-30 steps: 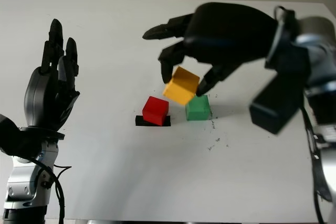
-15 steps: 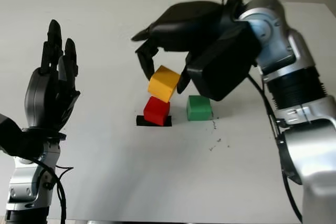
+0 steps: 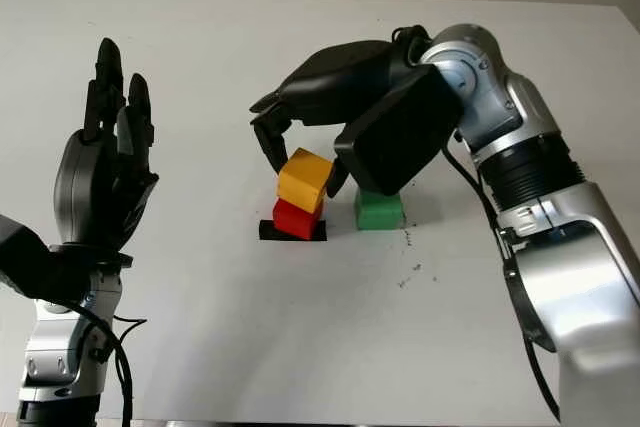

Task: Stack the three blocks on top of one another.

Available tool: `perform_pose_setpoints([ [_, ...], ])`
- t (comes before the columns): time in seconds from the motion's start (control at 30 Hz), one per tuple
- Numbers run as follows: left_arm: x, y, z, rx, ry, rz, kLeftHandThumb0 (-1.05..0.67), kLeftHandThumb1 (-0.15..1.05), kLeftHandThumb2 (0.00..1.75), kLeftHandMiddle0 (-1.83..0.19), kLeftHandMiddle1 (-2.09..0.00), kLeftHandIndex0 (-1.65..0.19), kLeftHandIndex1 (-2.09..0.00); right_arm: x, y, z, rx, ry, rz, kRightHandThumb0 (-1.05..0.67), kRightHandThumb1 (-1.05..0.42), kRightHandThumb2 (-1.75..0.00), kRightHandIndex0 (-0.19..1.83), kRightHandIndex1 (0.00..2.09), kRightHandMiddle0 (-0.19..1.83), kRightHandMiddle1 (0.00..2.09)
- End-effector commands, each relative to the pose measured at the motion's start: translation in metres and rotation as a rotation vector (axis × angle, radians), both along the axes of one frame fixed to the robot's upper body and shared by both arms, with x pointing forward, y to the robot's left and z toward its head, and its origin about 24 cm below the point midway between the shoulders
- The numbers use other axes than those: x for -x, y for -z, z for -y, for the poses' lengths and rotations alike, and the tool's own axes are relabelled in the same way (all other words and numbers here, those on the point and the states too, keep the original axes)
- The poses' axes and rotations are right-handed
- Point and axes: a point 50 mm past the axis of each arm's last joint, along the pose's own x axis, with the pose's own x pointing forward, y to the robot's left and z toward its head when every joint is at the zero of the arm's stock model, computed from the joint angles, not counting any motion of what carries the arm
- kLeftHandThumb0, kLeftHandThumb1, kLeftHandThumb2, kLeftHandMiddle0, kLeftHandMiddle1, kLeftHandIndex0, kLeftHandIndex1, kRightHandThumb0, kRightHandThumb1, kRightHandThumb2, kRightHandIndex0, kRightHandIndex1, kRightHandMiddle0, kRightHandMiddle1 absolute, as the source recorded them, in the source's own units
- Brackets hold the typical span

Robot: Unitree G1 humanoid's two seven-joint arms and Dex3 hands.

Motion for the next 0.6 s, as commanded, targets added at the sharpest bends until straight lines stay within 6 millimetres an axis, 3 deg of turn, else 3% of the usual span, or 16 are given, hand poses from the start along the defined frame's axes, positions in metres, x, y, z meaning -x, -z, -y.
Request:
perform_pose_setpoints([
  [0.0, 0.0025, -0.001, 0.0014, 0.001, 0.001, 0.012, -0.76, 1.05, 0.6, 0.19, 0.0, 0.19, 0.0, 0.0019, -0.0087, -0.0067, 0.011, -0.019, 0.029, -0.41, -0.95, -0.06, 0.12, 0.04, 0.36, 1.46],
  [0.57, 0.0011, -0.0003, 0.0021, 0.009, -0.002, 0.008, -0.75, 1.05, 0.6, 0.19, 0.0, 0.19, 0.0, 0.0032, -0.0095, -0.0119, 0.004, -0.067, 0.057, -0.4, -0.97, -0.06, 0.13, 0.05, 0.31, 1.51],
])
